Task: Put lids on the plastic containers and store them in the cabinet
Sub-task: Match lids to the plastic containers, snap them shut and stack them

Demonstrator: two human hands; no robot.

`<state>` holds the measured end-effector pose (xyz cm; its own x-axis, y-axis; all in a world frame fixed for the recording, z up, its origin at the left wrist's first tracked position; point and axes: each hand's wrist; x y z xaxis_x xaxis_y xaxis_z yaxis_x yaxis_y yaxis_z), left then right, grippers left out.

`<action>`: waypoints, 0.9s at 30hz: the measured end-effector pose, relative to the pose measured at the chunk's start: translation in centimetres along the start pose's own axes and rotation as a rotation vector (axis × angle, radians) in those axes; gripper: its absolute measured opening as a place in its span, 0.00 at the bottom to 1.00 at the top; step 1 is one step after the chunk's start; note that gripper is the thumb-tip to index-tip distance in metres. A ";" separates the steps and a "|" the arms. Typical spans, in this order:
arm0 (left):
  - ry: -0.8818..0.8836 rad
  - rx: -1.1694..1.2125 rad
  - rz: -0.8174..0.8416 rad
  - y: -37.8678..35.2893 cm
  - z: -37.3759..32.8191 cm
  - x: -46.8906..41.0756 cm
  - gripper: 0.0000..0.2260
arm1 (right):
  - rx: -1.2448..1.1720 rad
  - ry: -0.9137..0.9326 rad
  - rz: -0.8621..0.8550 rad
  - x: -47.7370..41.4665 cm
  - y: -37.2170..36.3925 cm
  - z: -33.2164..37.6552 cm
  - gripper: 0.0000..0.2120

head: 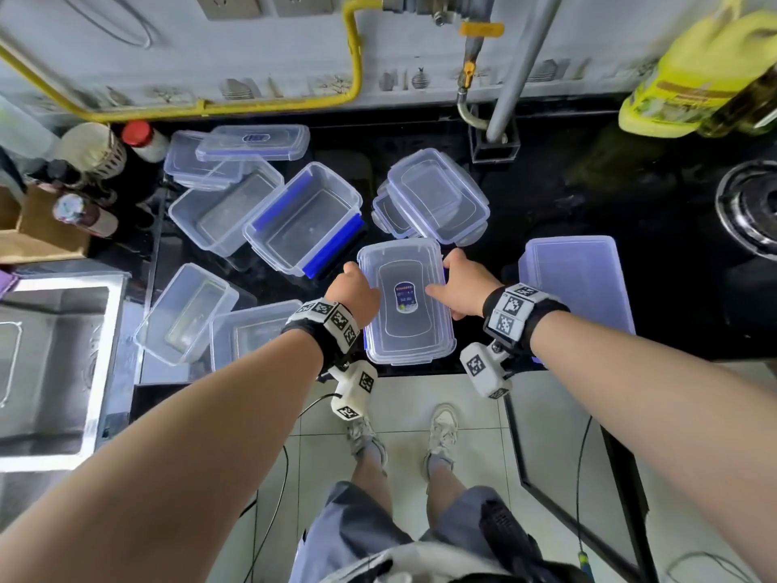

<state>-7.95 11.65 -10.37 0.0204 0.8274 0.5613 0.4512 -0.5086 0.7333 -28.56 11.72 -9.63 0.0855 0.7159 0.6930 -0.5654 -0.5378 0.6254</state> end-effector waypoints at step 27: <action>0.147 0.481 0.183 0.3 3.2 -1.3 0.18 | -0.447 -0.206 0.263 -0.6 -0.2 -2.0 0.24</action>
<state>-4.96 11.21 -12.06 0.0274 0.6759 0.7365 0.8106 -0.4462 0.3793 -30.13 12.24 -10.85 0.0278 0.4567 0.8892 -0.8785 -0.4132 0.2397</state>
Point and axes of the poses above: each hand's wrist, its own x-axis away from the middle knuckle, its own y-axis out of the back of the hand, z = x × y, and after that the axes turned 7 degrees about -y, right-handed
